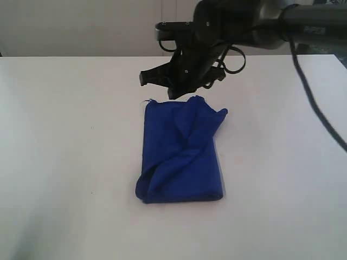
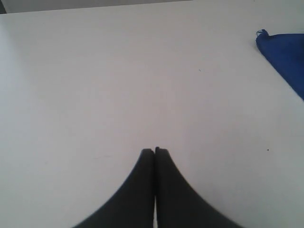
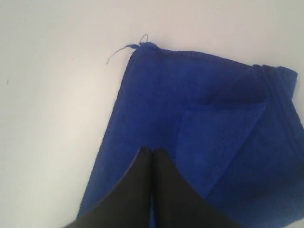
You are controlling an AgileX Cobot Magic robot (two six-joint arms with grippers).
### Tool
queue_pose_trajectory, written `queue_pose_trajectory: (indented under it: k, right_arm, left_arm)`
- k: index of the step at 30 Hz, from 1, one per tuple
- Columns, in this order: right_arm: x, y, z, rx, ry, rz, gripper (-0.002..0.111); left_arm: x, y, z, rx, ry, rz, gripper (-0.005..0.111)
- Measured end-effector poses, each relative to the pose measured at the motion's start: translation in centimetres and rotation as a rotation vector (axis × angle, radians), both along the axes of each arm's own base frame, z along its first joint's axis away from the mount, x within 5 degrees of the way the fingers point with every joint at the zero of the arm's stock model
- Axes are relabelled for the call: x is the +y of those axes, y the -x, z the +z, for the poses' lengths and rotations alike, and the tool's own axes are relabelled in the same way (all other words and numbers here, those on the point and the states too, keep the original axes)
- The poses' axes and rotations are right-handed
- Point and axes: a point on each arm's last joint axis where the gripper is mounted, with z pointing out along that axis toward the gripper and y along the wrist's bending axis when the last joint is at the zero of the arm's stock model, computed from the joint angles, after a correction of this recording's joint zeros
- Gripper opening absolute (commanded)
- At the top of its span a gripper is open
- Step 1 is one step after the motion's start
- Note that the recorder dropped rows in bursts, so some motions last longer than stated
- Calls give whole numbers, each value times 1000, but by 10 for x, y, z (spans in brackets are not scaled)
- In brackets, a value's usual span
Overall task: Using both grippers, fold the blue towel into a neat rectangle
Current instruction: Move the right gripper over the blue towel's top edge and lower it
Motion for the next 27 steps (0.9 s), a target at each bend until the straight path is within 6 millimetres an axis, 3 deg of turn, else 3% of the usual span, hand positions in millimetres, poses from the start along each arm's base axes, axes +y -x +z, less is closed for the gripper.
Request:
queue_pose_trajectory:
  k: [10, 19, 22, 27]
  right_arm:
    - [34, -16, -25, -38, 236, -115, 0]
    - [55, -21, -53, -96, 294, -201, 1]
    - [54, -22, -60, -94, 313, -207, 9]
    - [53, -23, -60, -107, 313, -224, 35]
  left_arm:
    - [0, 0, 0, 0, 0, 0, 0]
    - [0, 0, 0, 0, 0, 0, 0]
    - [0, 0, 0, 0, 0, 0, 0]
    - [0, 0, 0, 0, 0, 0, 0]
